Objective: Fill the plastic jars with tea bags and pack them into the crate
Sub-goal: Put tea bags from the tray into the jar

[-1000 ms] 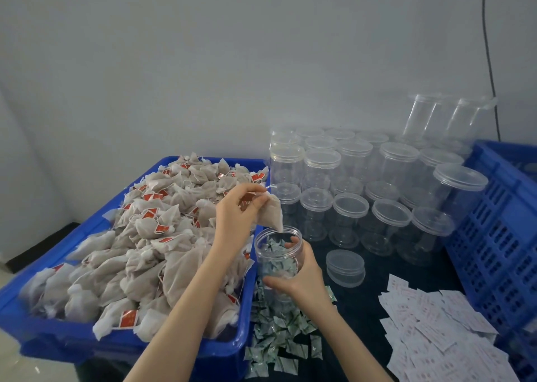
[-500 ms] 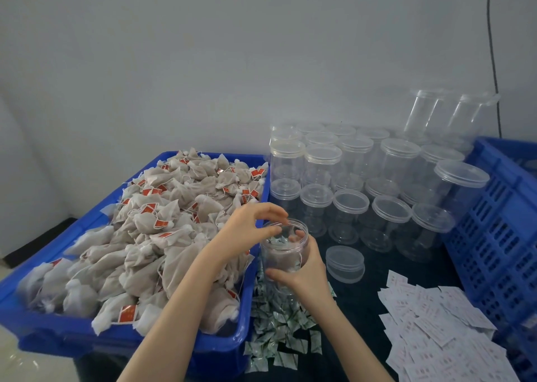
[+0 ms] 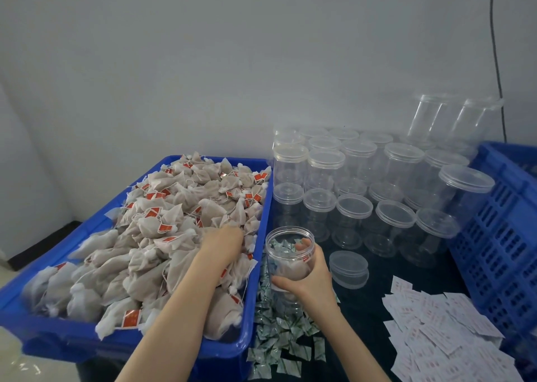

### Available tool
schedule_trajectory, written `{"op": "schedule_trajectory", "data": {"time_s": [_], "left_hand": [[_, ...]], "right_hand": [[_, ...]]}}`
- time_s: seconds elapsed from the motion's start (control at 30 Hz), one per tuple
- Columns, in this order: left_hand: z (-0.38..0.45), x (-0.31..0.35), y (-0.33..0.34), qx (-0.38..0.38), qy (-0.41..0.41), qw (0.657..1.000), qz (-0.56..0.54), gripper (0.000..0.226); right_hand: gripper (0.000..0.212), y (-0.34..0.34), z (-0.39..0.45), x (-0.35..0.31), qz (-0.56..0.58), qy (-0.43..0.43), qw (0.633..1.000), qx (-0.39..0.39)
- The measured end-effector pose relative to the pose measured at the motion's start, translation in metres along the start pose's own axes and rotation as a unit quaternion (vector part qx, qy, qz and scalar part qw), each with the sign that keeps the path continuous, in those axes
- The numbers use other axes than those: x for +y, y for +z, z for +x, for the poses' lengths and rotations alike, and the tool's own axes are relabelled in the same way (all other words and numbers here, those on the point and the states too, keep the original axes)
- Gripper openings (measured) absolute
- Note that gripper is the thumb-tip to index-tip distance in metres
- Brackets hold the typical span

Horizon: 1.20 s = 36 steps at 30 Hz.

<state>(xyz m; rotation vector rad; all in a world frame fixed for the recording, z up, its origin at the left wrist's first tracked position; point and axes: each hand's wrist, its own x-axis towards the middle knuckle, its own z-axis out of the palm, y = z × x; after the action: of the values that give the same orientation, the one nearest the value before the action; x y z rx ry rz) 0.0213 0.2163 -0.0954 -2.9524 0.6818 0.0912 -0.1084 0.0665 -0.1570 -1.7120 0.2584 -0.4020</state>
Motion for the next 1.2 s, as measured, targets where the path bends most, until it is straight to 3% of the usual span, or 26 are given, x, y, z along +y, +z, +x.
{"op": "schedule_trajectory", "data": {"time_s": [0.17, 0.37, 0.47, 0.63, 0.83, 0.97, 1.2], "left_hand": [[-0.004, -0.006, -0.001, 0.014, -0.01, 0.997, -0.081, 0.021], [-0.008, -0.004, -0.011, 0.098, -0.005, 0.981, -0.169, 0.031], [-0.008, -0.006, -0.014, 0.185, -0.016, 0.945, -0.268, 0.034], [-0.02, -0.003, -0.018, 0.4, 0.025, 0.863, -0.308, 0.025], [-0.032, 0.012, -0.03, 0.519, 0.087, 0.772, -0.357, 0.019], [-0.035, 0.025, -0.028, 0.495, 0.162, 0.76, -0.389, 0.019], [-0.033, 0.048, -0.018, 0.258, 0.283, 0.839, -0.386, 0.008]], "right_hand": [[0.092, -0.002, -0.002, 0.002, -0.001, -0.002, 1.0, 0.001], [0.092, -0.001, -0.003, 0.0, 0.001, -0.002, 1.0, -0.001], [0.092, 0.0, -0.002, 0.0, -0.003, 0.001, 1.0, -0.003], [0.094, 0.003, -0.002, -0.003, -0.006, 0.002, 1.0, -0.012], [0.085, 0.002, -0.006, -0.007, -0.016, -0.003, 1.0, -0.019], [0.083, -0.002, -0.006, -0.012, -0.027, -0.008, 0.999, -0.014], [0.09, -0.007, -0.005, -0.013, -0.036, -0.02, 0.999, -0.008]]}}
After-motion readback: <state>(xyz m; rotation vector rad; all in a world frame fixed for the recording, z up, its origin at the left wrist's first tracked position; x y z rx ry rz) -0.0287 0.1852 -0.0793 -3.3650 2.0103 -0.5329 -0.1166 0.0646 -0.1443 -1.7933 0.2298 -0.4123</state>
